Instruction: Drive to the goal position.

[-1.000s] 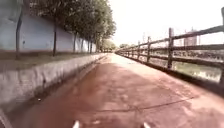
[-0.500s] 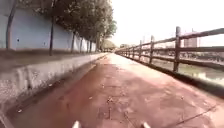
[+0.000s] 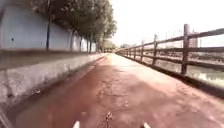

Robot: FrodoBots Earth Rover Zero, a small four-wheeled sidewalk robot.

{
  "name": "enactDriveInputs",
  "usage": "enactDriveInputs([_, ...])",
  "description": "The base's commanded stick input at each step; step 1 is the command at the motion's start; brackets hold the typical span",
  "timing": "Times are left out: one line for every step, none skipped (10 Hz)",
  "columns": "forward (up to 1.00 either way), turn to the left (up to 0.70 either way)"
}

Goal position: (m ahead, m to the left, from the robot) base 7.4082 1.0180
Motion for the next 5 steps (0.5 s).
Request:
enactDriveInputs([0.70,0.00])
enactDriveInputs([0.70,0.00])
enactDriveInputs([0.70,0.00])
enactDriveInputs([0.70,0.00])
enactDriveInputs([0.70,0.00])
